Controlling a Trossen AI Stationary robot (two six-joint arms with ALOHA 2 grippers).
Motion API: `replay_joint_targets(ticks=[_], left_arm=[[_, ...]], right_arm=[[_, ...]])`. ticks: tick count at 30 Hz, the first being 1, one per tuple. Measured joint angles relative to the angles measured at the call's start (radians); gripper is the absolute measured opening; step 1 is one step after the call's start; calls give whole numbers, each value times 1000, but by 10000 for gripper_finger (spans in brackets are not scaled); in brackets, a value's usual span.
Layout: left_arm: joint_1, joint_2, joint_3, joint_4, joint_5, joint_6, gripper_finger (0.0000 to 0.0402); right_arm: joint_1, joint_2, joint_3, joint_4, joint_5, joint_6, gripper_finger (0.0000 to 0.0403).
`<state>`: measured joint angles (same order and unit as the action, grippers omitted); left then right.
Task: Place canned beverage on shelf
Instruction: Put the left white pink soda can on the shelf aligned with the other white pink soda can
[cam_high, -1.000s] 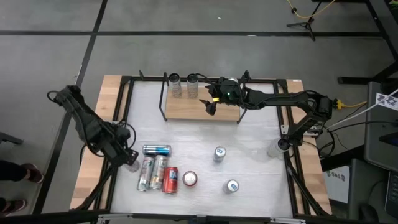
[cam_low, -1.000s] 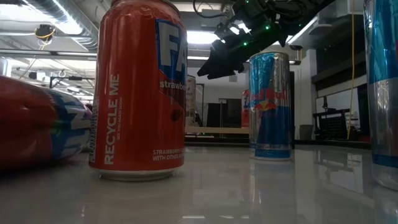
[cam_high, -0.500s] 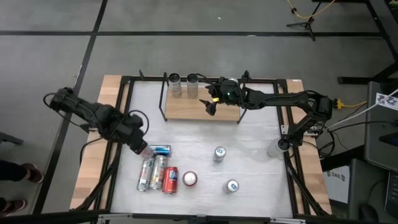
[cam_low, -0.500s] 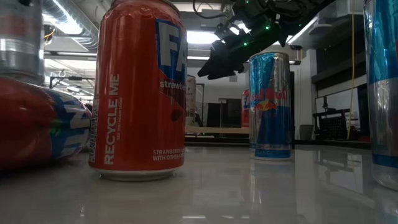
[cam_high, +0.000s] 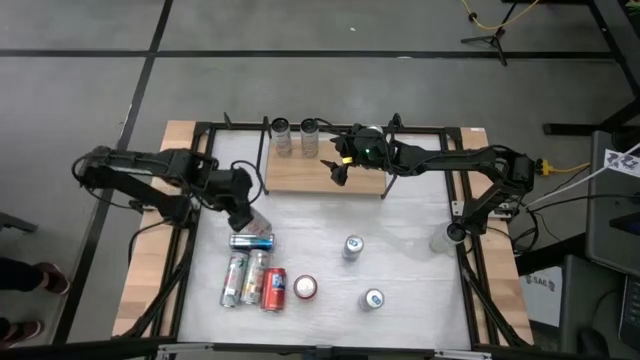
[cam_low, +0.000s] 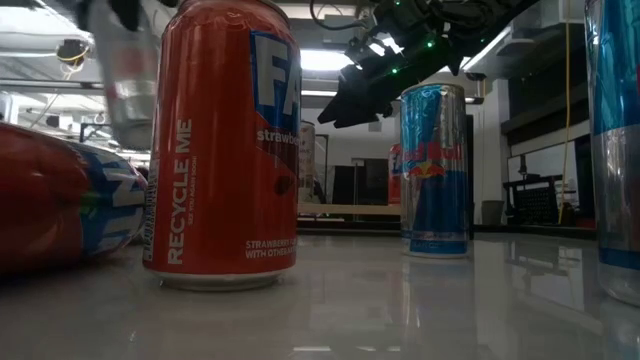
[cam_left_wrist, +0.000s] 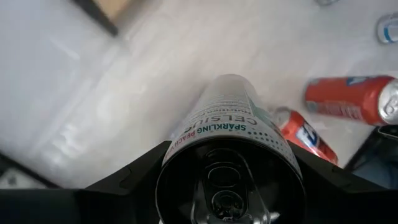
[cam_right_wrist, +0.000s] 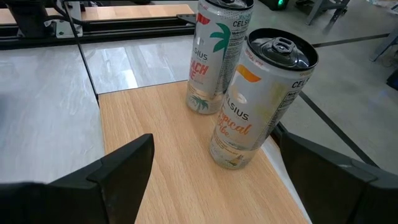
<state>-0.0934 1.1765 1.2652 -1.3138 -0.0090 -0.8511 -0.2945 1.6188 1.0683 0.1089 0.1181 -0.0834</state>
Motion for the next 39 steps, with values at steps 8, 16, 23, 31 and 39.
replay_joint_targets(ticks=[8,16,23,31,39], left_arm=[[137,73,1,79,65,280,247],[243,209,186,67,67,573,247],[324,373,425,-38,17,828,247],[418,534,564,-161,-18,1023,247],[505,611,567,-158,-38,1176,247]], right_arm=[[0,0,0,0,0,0,346],[0,0,0,-2,0,0,346],[0,0,0,-5,0,0,346],[0,0,0,-6,0,0,346],[0,0,0,-6,0,0,346]])
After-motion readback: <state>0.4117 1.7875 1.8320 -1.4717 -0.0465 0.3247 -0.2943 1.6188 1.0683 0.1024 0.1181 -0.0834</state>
